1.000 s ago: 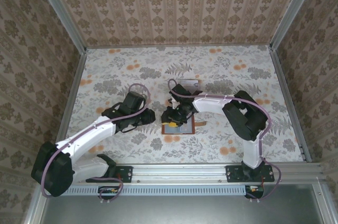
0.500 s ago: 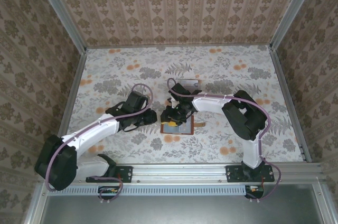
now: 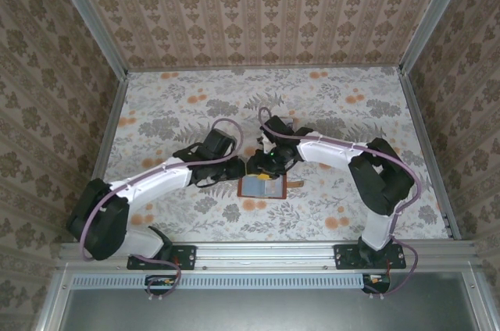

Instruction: Take the credit cards out of the card holder

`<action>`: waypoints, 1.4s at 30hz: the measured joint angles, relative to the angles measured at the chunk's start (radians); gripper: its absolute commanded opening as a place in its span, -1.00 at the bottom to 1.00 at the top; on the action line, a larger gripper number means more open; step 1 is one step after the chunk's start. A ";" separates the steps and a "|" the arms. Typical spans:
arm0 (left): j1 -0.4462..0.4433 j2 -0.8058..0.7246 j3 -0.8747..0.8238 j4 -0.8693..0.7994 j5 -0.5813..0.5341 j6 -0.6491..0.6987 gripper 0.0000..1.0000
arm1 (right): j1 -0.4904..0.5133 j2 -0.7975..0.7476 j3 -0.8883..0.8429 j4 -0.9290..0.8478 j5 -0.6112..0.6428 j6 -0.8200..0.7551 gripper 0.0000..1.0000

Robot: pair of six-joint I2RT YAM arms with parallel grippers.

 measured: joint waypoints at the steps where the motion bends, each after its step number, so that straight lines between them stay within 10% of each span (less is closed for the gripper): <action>1: -0.008 0.014 0.009 0.005 0.003 0.000 -0.55 | -0.007 -0.010 -0.011 -0.002 0.001 -0.001 -0.17; 42: -0.106 0.312 0.103 0.090 0.110 -0.050 -0.84 | -0.149 -0.181 -0.230 -0.010 0.061 -0.049 -0.18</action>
